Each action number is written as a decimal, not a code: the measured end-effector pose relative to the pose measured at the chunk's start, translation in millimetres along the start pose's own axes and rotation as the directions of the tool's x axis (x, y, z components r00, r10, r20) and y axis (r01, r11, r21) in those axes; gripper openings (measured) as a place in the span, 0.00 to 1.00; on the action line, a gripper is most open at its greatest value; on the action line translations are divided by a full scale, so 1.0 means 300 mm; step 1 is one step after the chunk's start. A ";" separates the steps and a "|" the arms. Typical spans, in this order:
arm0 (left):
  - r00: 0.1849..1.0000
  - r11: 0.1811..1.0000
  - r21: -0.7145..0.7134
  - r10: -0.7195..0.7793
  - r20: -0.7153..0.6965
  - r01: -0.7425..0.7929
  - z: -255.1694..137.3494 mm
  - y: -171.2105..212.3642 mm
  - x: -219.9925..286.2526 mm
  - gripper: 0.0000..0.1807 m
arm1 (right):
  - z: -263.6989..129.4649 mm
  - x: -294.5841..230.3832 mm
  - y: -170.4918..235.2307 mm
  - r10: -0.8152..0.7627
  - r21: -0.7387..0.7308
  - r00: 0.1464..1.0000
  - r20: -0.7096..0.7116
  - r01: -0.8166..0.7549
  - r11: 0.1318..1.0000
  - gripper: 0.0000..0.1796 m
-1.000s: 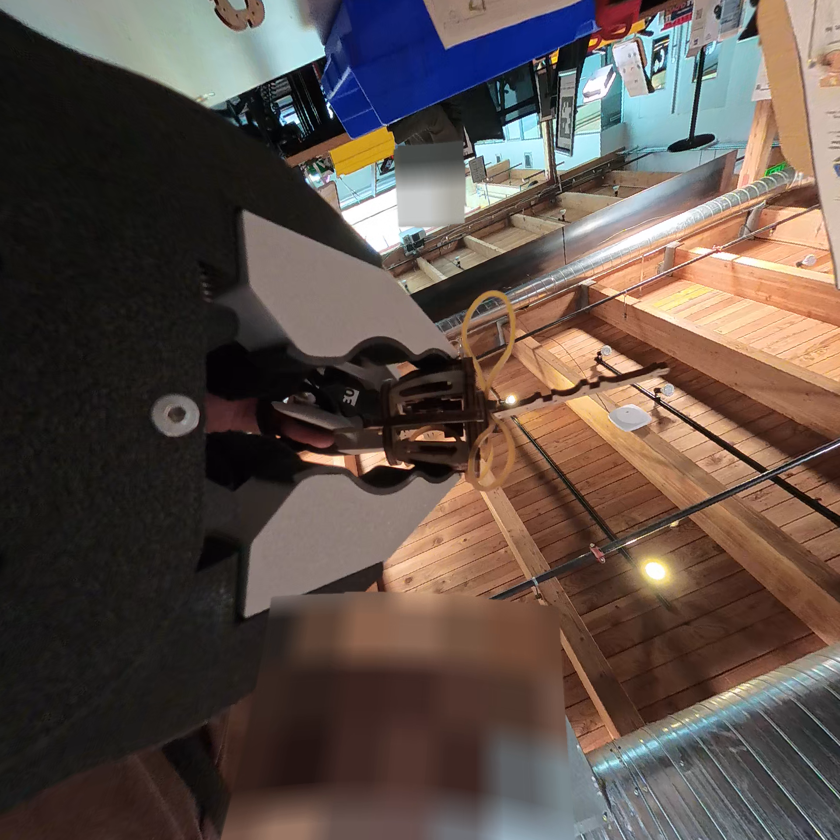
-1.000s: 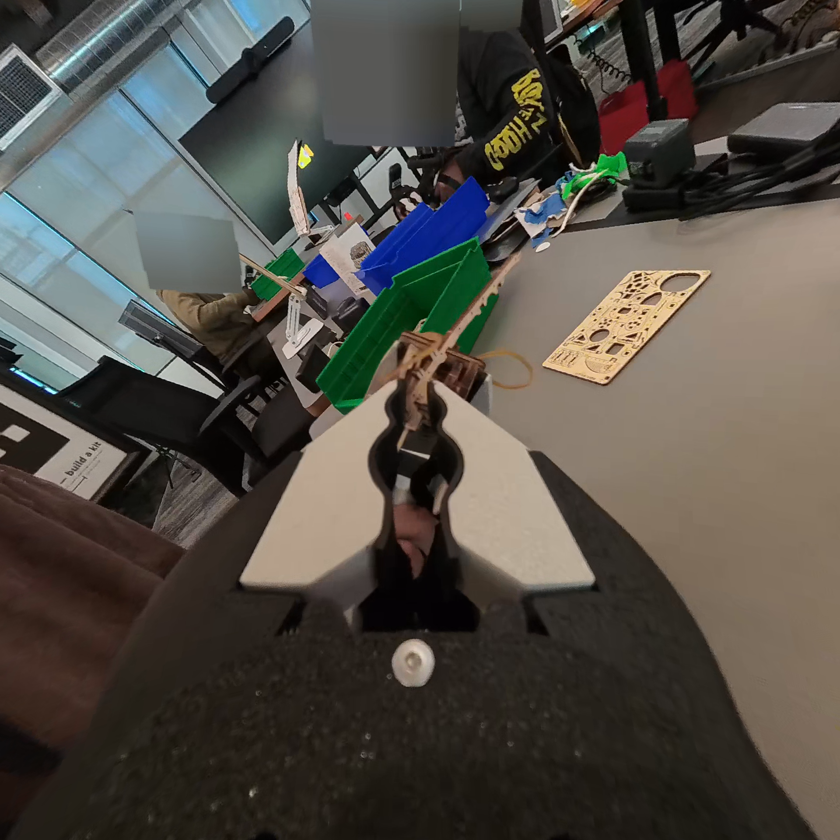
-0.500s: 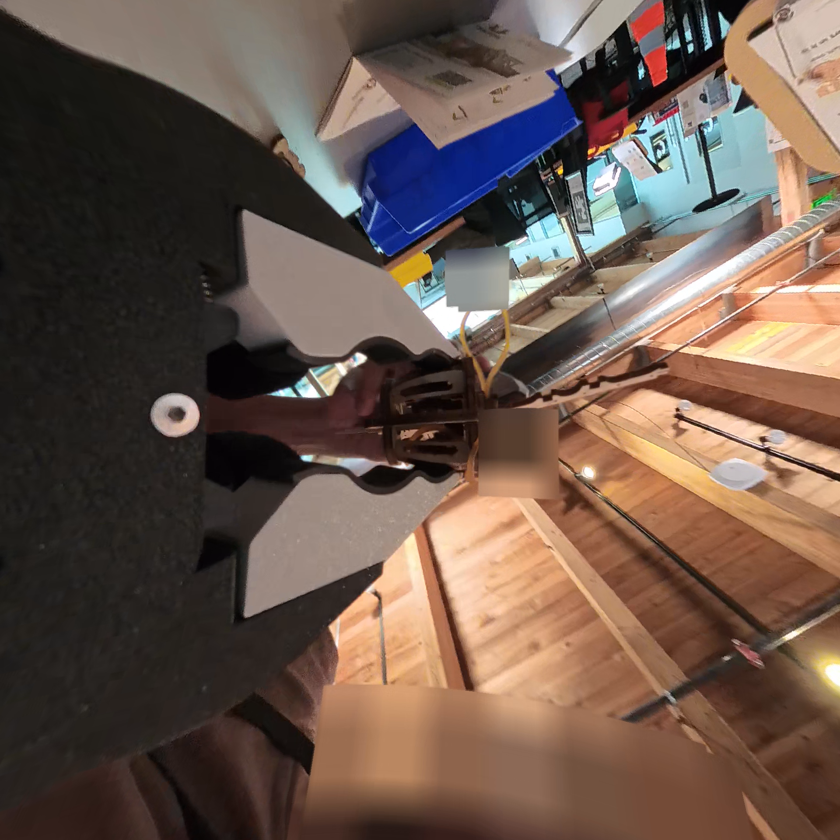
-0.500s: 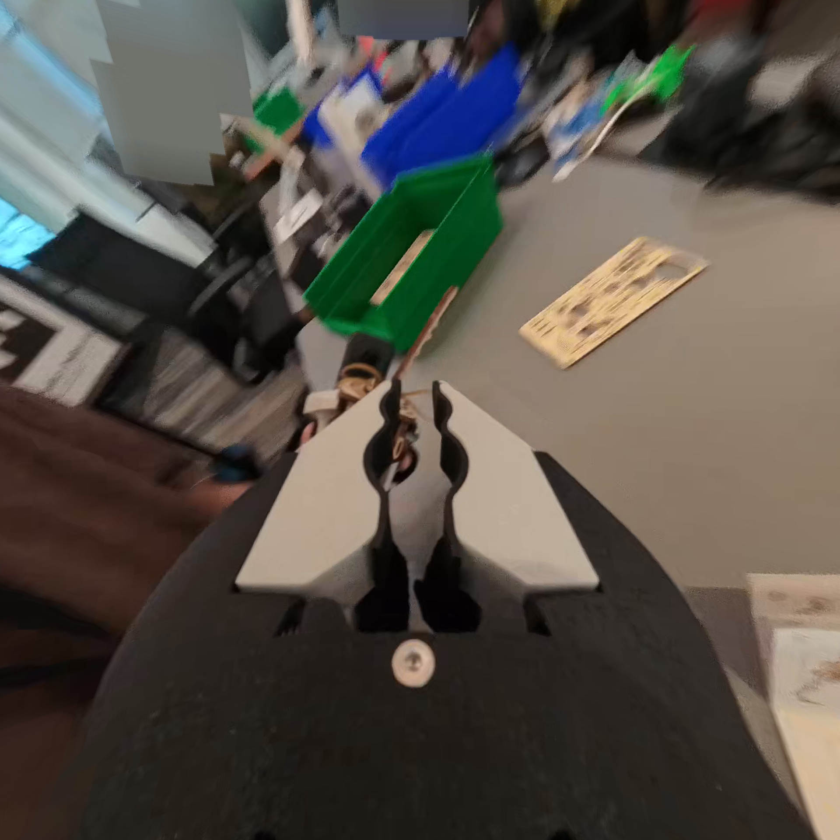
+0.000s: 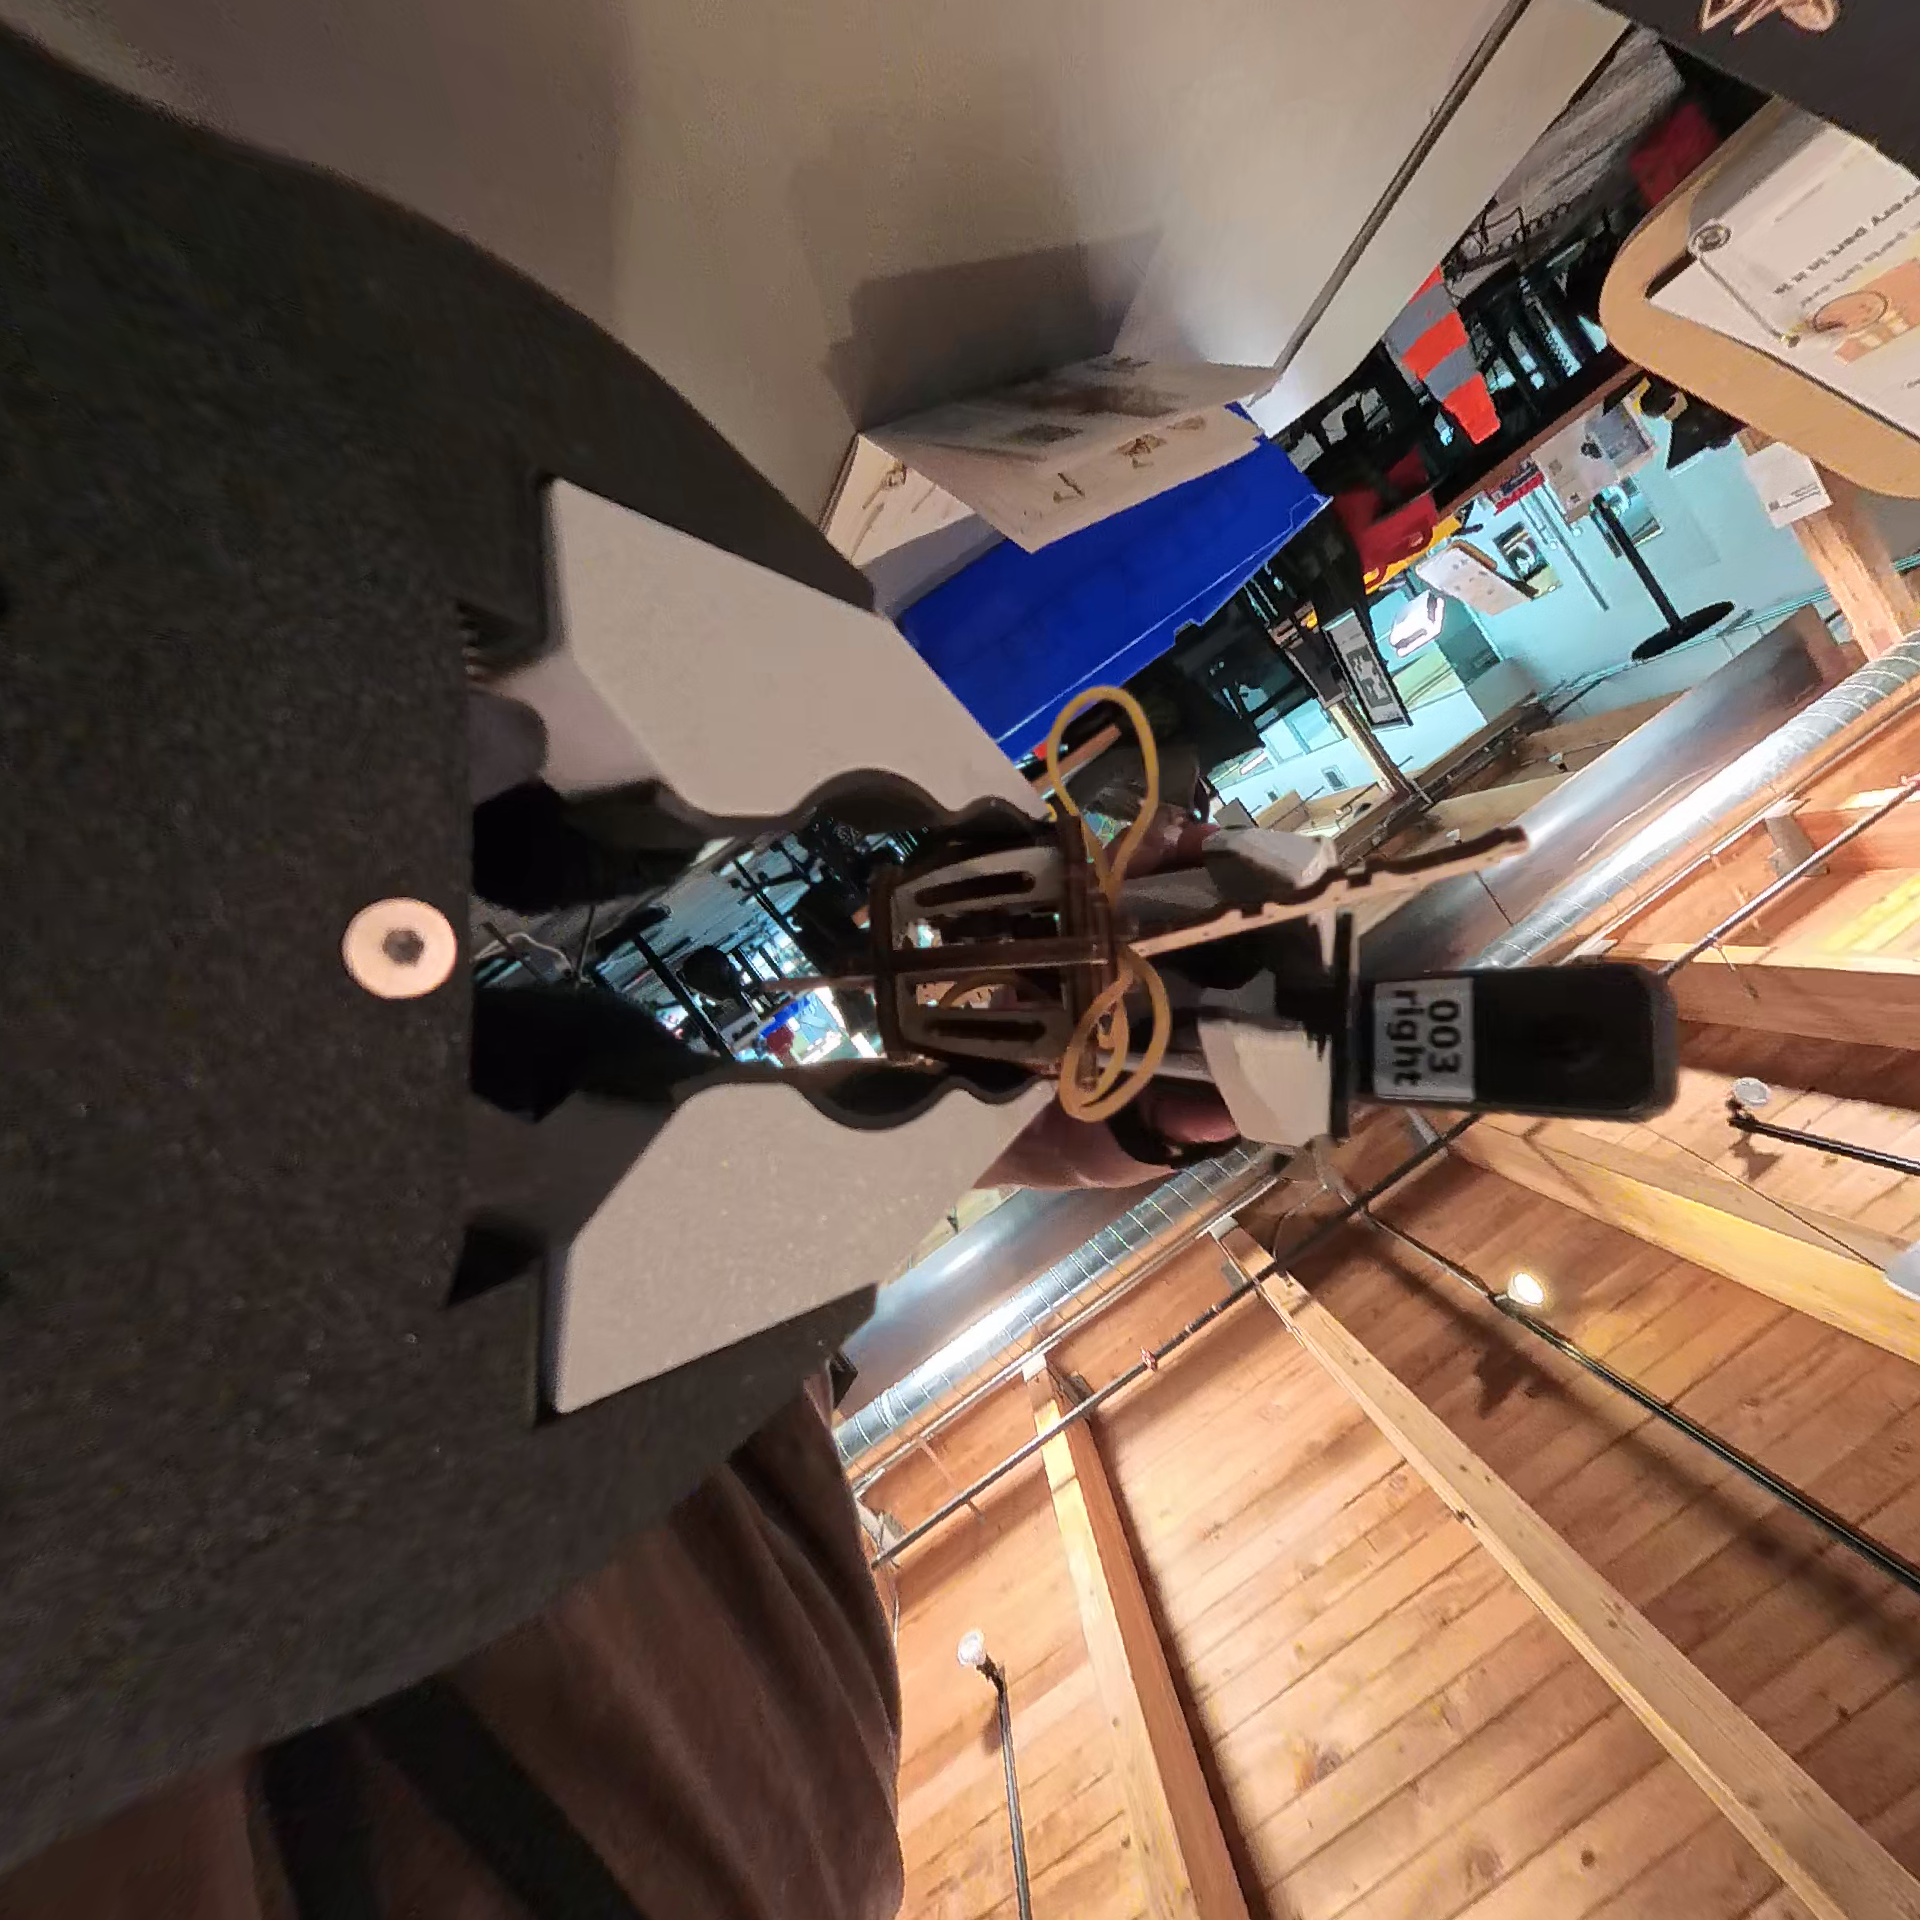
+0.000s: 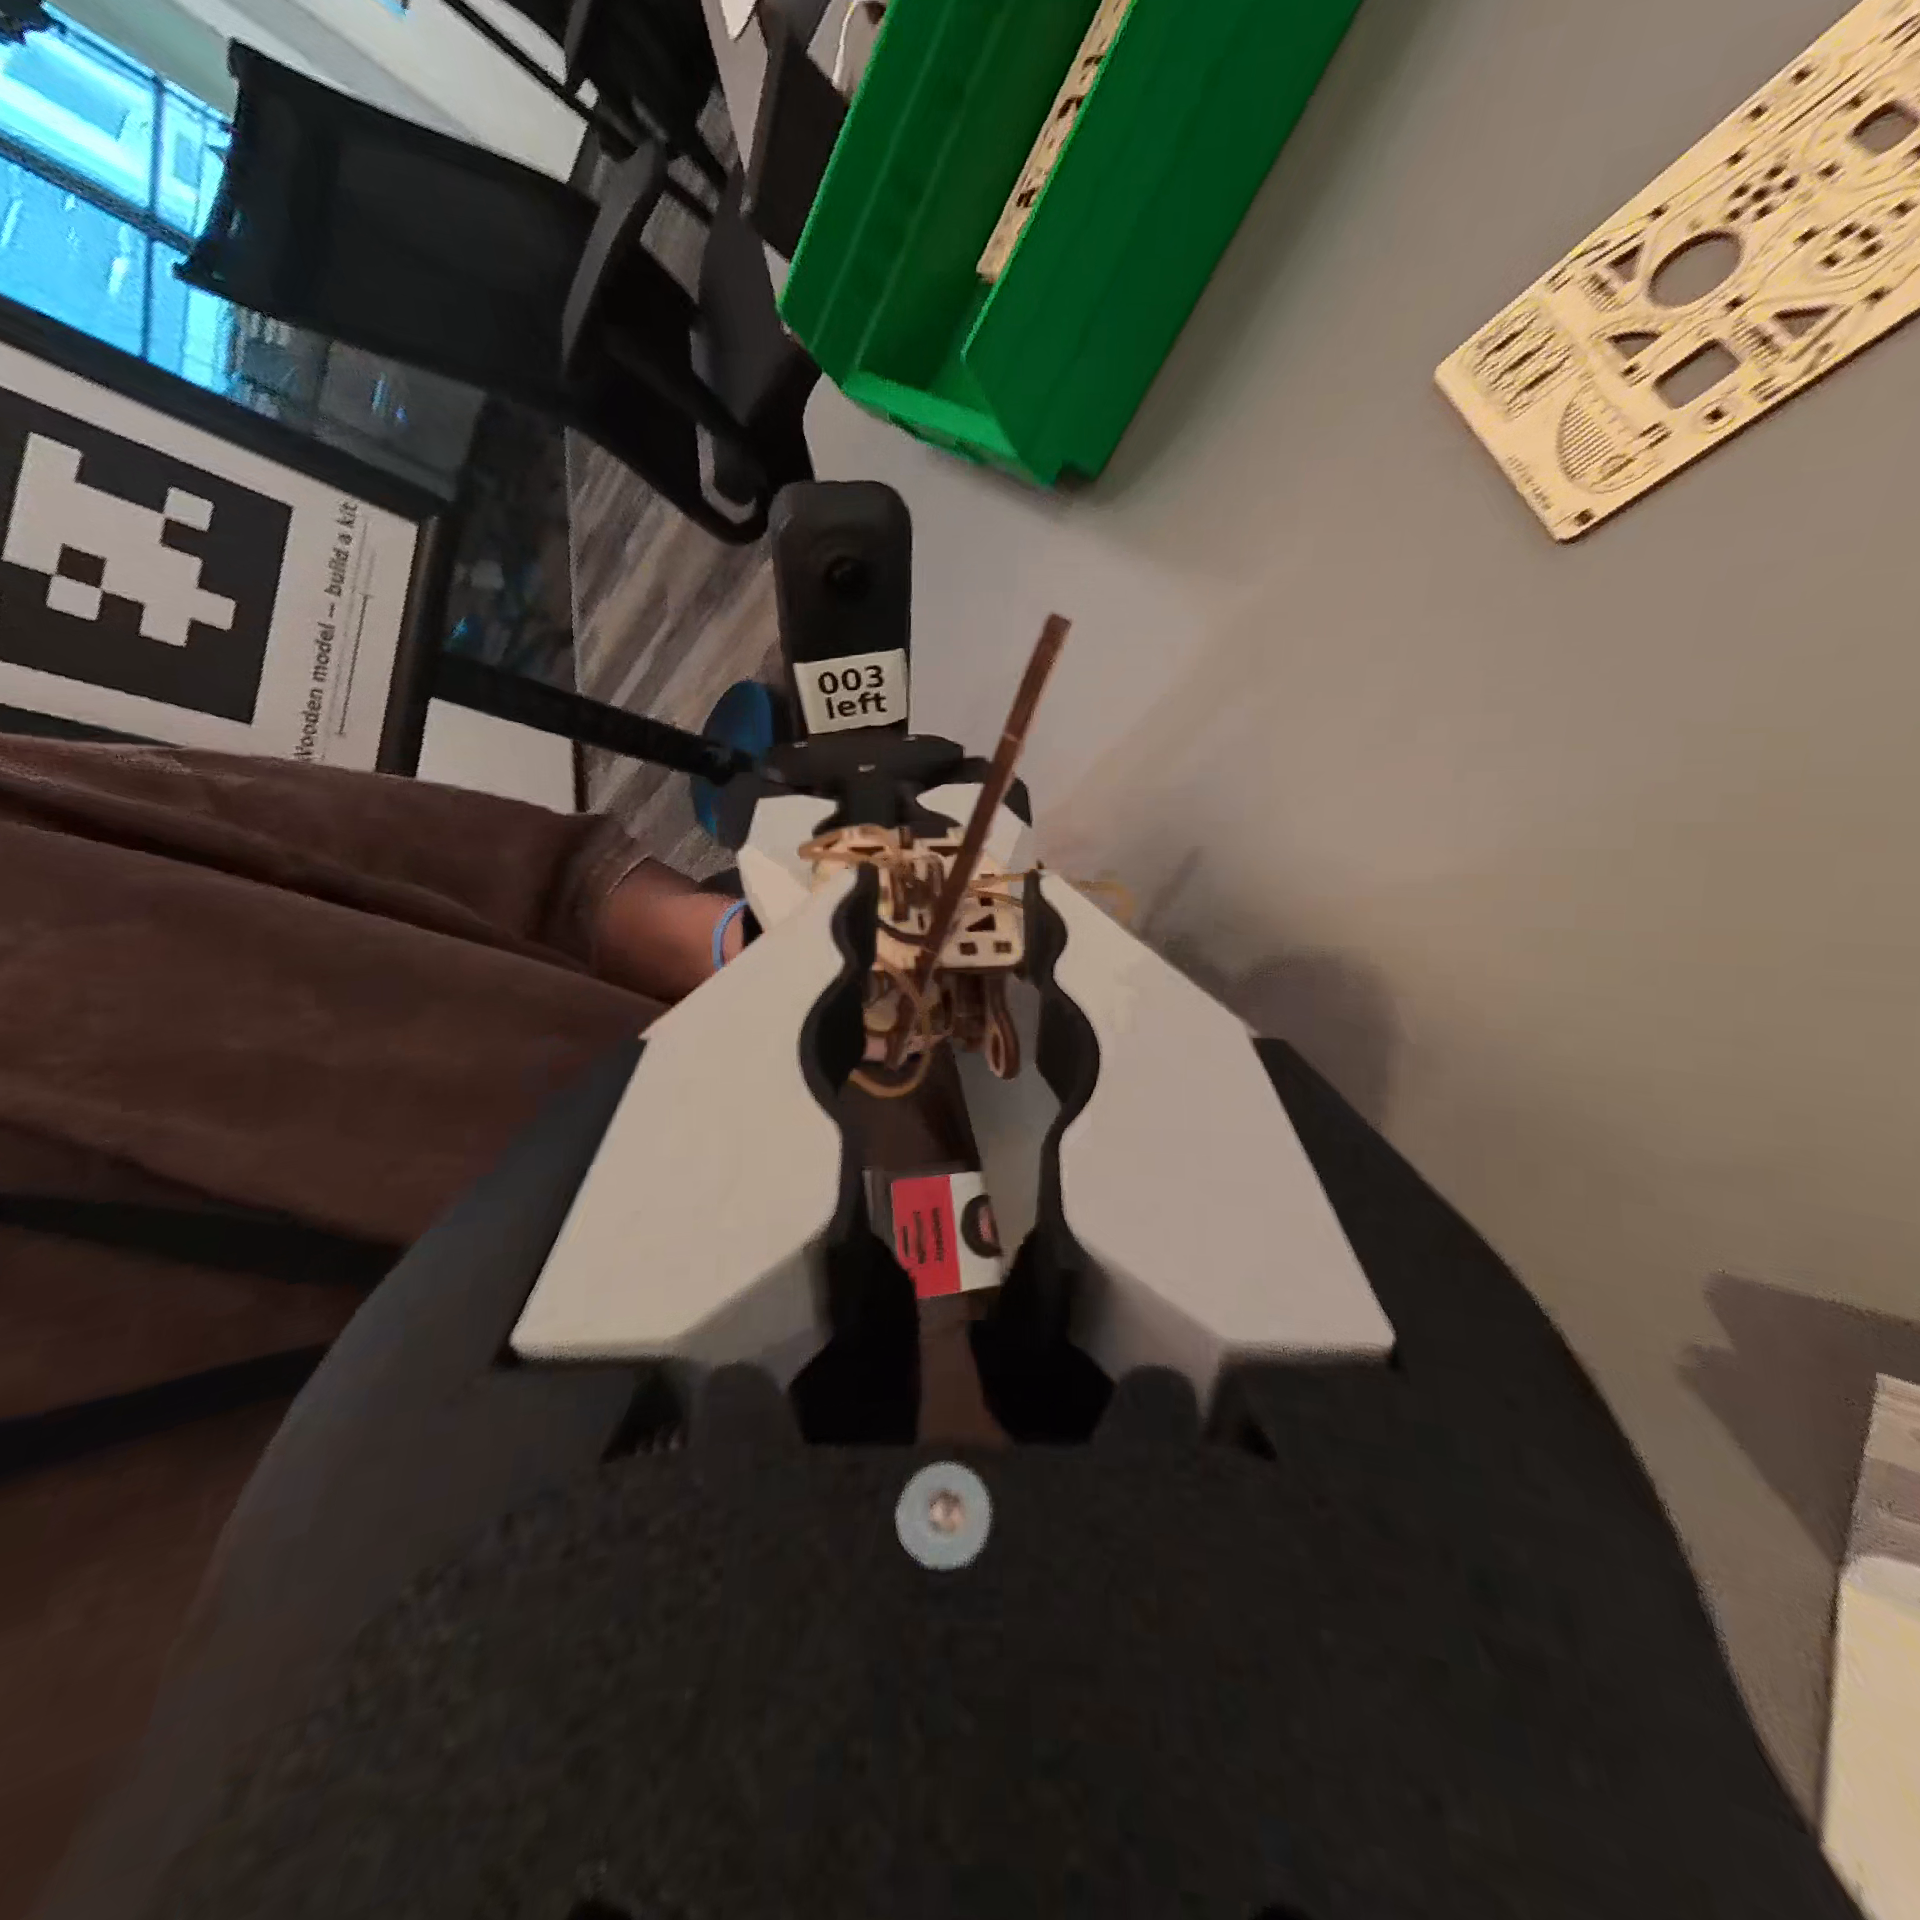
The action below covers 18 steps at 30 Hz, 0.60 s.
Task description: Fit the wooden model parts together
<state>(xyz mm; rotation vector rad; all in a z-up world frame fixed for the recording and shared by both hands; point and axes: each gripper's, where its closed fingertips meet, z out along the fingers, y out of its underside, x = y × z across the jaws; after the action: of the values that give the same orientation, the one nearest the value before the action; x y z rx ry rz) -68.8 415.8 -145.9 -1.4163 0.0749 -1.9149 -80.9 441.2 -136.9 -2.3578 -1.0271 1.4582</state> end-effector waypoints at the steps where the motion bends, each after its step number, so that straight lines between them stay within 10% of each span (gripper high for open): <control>1: 1.000 1.000 -0.002 0.004 0.006 -0.004 0.000 0.002 -0.002 0.21 | 0.005 -0.001 -0.001 0.009 -0.010 1.000 0.010 -0.009 1.000 0.14; 18: 0.999 0.999 0.018 -0.039 0.000 0.039 -0.011 -0.005 -0.014 0.22 | 0.031 0.014 0.018 0.028 -0.033 0.999 0.017 -0.027 0.999 0.03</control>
<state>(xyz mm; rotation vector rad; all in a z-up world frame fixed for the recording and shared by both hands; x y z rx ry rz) -71.9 418.2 -149.7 -1.4155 0.0298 -1.9423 -85.1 438.0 -147.3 -2.3949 -1.0345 1.4857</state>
